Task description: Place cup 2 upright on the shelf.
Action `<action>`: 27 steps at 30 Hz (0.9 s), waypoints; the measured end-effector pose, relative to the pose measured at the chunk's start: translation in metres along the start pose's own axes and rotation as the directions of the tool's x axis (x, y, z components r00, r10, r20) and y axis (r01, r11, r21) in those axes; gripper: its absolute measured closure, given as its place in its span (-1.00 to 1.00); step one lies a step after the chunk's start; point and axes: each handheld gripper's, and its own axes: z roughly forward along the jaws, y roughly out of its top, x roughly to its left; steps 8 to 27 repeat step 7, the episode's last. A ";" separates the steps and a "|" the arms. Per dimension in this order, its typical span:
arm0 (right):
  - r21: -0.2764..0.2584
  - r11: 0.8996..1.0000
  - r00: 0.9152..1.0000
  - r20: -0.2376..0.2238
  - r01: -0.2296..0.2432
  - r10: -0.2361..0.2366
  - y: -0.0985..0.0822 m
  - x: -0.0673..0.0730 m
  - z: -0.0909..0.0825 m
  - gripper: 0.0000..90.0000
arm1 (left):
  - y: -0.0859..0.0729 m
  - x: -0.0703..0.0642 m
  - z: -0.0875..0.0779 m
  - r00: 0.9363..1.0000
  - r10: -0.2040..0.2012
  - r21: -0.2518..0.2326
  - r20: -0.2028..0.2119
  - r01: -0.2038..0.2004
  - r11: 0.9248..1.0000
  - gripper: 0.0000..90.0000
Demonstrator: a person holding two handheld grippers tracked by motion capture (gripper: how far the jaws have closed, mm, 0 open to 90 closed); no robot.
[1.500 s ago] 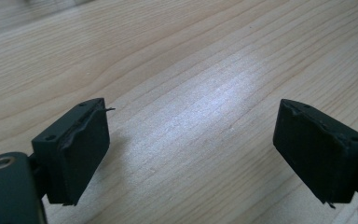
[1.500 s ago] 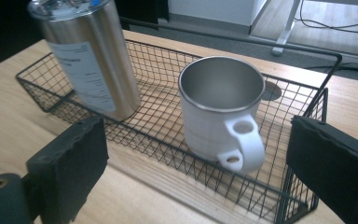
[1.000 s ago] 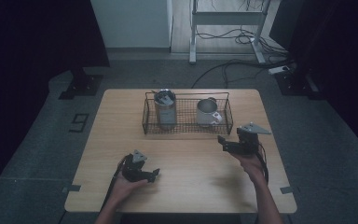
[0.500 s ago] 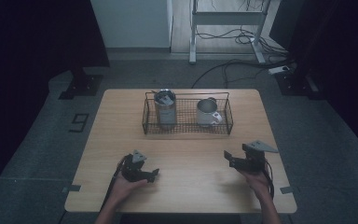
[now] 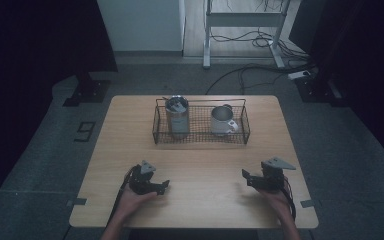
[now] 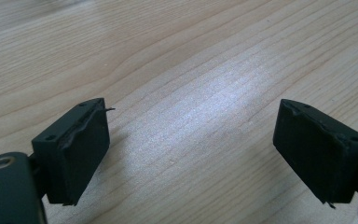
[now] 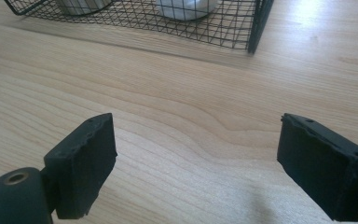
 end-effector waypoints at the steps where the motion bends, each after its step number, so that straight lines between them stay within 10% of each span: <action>1: 0.000 1.000 1.000 0.001 0.004 -0.004 0.000 0.001 0.000 -0.74 | 0.000 0.000 0.000 1.000 0.000 0.000 0.000 0.000 1.000 -0.75; 27: 0.009 1.000 1.000 0.010 0.014 -0.014 0.000 0.001 0.002 -0.74 | 0.000 0.000 0.000 1.000 0.001 0.001 0.002 -0.001 1.000 -0.75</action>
